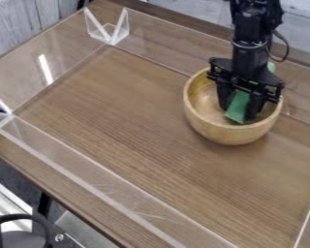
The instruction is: Put the green block in the brown bowl
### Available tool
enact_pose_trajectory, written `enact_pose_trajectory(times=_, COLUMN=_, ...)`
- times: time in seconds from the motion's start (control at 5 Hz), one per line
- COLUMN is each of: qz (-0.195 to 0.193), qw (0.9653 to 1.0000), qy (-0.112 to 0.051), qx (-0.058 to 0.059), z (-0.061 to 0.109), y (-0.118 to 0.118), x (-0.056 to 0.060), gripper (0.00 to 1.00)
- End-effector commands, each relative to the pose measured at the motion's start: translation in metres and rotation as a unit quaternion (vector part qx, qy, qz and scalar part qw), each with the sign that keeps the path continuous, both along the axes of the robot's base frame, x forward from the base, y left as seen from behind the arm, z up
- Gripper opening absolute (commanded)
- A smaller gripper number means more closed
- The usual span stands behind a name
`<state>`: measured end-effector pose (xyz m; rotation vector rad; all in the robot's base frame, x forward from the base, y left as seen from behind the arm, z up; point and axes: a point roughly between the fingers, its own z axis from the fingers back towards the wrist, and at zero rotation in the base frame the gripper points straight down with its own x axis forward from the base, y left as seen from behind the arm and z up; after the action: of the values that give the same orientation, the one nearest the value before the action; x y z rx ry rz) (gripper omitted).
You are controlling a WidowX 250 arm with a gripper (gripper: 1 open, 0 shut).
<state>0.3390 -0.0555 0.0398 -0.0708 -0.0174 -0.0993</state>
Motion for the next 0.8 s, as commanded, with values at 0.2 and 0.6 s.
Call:
enact_pose_trajectory(times=0.2, qz=-0.007, qw=0.9996, qy=-0.027, qx=-0.001, z=0.002, y=-0.005, x=0.015, gripper=0.0)
enact_pose_trajectory(times=0.6, qz=-0.009, qw=0.9996, qy=-0.025, qx=0.001, z=-0.009, y=-0.005, x=0.019, gripper=0.0)
